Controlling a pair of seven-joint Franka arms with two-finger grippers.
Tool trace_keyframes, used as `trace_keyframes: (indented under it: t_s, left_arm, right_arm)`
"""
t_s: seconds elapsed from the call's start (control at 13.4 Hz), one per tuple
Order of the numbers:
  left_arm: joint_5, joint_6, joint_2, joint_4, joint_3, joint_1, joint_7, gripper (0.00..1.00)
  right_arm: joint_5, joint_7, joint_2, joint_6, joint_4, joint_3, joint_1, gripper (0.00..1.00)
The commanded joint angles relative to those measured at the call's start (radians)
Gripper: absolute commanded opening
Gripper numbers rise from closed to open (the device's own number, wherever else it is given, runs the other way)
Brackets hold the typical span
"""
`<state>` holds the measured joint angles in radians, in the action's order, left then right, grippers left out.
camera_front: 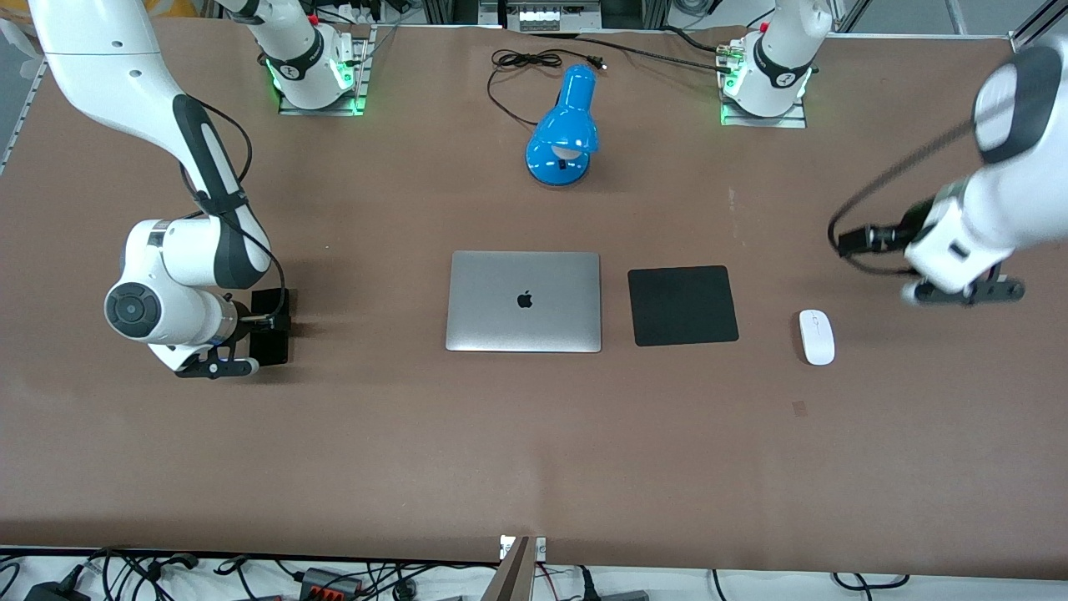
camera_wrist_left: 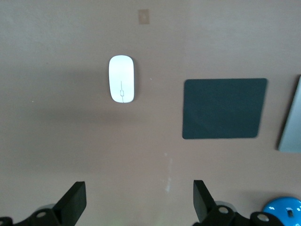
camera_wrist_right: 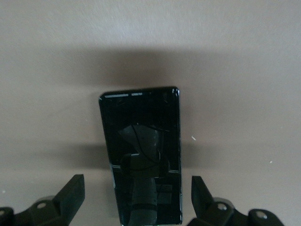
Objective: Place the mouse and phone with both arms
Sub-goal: 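Reach the right gripper to the phone while the left gripper reaches the mouse, then grasp the phone with the right gripper while the left gripper grasps the mouse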
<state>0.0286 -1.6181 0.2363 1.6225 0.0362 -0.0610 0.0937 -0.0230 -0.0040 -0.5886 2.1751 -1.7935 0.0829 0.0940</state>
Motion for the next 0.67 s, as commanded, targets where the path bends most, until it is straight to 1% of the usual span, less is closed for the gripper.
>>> trace_keyframes:
  t_s: [0.0, 0.15, 0.22, 0.3, 0.45, 0.52, 0.6]
  left_arm:
    - [-0.059, -0.112, 0.107, -0.008, 0.001, 0.012, -0.026, 1.0]
    - [-0.085, -0.21, 0.1, 0.081, -0.004, 0.012, -0.063, 1.0]
    - [-0.085, -0.288, 0.104, 0.12, -0.004, 0.013, -0.077, 1.0]
    - [-0.085, -0.374, 0.104, 0.187, -0.004, 0.015, -0.093, 1.0]
    - [-0.085, -0.649, 0.098, 0.351, -0.005, 0.035, -0.147, 1.0]
    - [-0.085, -0.78, 0.098, 0.415, -0.005, 0.036, -0.169, 1.0]
    - [-0.085, -0.919, 0.106, 0.48, -0.005, 0.036, -0.17, 1.0]
  right_arm:
    - [0.003, 0.007, 0.036, 0.066, -0.088, 0.001, -0.007, 1.0]
    - [0.003, 0.018, 0.038, 0.124, -0.136, 0.003, -0.008, 1.0]
    - [0.003, 0.019, 0.038, 0.141, -0.147, 0.002, -0.008, 1.0]
    - [0.003, 0.019, 0.036, 0.152, -0.152, 0.003, -0.01, 1.0]
    - [0.003, 0.019, 0.029, 0.158, -0.153, 0.003, -0.022, 1.0]
    - [0.003, 0.019, 0.026, 0.169, -0.153, 0.002, -0.033, 1.0]
    - [0.003, 0.018, 0.026, 0.179, -0.159, 0.001, -0.036, 0.93]
